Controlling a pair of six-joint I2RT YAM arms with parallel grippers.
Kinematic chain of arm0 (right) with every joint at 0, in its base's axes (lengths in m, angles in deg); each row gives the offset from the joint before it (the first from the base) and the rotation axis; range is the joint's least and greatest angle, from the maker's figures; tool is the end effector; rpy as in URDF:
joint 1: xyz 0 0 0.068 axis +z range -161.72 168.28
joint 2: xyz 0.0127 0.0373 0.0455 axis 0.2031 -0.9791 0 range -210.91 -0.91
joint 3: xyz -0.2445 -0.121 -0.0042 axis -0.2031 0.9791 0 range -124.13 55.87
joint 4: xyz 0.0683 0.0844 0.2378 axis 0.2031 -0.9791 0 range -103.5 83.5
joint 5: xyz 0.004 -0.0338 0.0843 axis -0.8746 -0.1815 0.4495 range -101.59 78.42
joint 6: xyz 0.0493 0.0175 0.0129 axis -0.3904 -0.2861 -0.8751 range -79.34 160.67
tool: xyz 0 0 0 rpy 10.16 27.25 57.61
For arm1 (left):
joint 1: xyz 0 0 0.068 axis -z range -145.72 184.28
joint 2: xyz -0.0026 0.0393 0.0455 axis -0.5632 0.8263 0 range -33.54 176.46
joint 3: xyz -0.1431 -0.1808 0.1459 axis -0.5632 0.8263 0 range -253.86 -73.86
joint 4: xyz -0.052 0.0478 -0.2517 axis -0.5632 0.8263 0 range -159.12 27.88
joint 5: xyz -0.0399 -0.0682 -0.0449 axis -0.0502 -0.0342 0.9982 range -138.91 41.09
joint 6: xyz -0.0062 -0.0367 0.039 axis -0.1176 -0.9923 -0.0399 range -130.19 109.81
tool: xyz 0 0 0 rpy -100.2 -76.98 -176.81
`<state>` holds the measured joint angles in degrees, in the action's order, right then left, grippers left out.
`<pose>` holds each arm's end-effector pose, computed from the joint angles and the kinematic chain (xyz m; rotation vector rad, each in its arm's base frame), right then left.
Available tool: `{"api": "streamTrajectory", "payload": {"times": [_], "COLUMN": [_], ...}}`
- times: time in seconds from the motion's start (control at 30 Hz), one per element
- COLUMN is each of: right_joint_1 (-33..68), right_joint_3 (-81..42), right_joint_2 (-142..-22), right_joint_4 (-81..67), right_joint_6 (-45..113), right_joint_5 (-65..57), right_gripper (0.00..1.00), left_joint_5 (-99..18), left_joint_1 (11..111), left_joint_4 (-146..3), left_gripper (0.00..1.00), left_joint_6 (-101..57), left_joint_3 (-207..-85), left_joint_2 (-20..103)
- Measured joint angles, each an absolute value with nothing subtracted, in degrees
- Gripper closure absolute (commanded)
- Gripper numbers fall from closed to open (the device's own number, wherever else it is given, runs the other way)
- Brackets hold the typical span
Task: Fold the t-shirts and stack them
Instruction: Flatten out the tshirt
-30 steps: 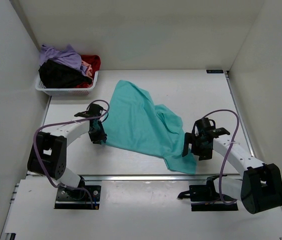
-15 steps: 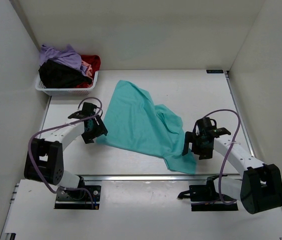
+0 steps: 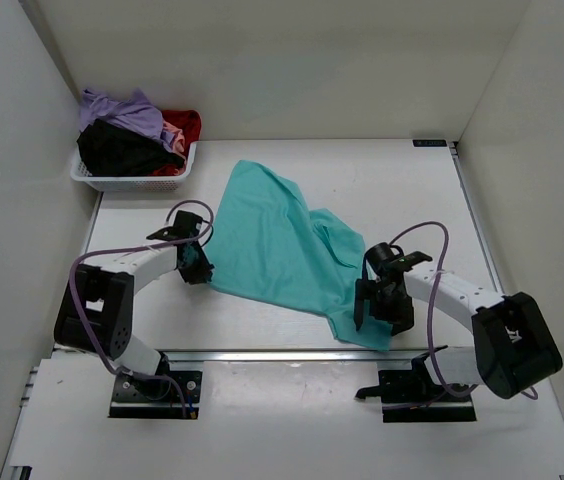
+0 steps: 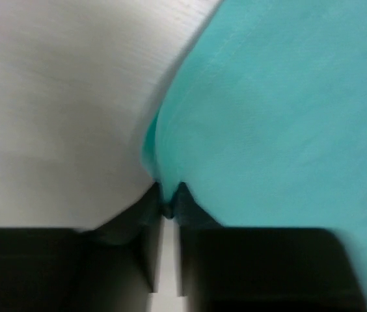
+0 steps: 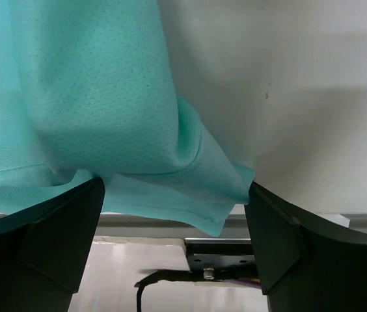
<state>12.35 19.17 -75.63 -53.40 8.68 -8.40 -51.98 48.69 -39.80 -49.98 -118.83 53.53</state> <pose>0.1728 0.0793 0.1555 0.2092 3.0791 0.1402 0.2555 -0.0637 0.1536 -0.6325 2.7535 -0.1433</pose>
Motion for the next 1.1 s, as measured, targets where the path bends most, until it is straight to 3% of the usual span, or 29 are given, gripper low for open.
{"api": "streamTrajectory", "payload": {"times": [0.07,0.1,0.13,0.3,0.4,0.67,0.77,0.87,1.0,1.1], "right_joint_1": [12.64,12.62,12.42,9.82,5.36,-5.61,-6.75,-7.23,-7.78,-8.8], "right_joint_3": [18.97,18.92,18.9,15.47,3.63,-58.36,-73.79,-73.25,-62.58,-61.68], "right_joint_2": [-76.5,-76.87,-77.27,-78.86,-78.88,-90.42,-93.7,-90.99,-83.82,-81.94], "right_joint_4": [-53.81,-54.07,-54.36,-56.5,-60.52,-63.91,-63.54,-62.53,-61.27,-61.27], "right_joint_6": [8.11,7.85,7.76,8.57,10.93,17.33,17.88,18.03,18.05,18.4], "right_joint_5": [-8.21,-8.12,-7.92,-5.65,-3.84,2.15,2.57,2.63,2.44,2.44], "right_gripper": [0.38,0.74,0.99,1.0,1.0,1.0,1.0,1.0,1.0,1.0], "left_joint_5": [-51.0,-50.24,-49.62,-46.45,-44.53,-40.49,-38.91,-37.67,-37.56,-37.47], "left_joint_1": [48.63,48.56,48.45,47.51,46.7,42.96,40.82,38.97,37.59,37.06], "left_joint_4": [-40.91,-41.2,-41.33,-38.6,-34.25,-34.95,-34.4,-34.77,-36.83,-35.67], "left_gripper": [1.0,1.0,1.0,1.0,1.0,1.0,1.0,1.0,1.0,1.0], "left_joint_6": [-49.83,-49.61,-49.26,-48.78,-49.5,-52.87,-54.64,-55.95,-57.15,-57.22], "left_joint_3": [-118.51,-118.51,-118.55,-121.0,-130.42,-190.26,-209.15,-211.0,-196.73,-193.74], "left_joint_2": [53.75,53.77,53.82,54.38,54.58,68.44,73.9,72.02,62.89,60.0]}}
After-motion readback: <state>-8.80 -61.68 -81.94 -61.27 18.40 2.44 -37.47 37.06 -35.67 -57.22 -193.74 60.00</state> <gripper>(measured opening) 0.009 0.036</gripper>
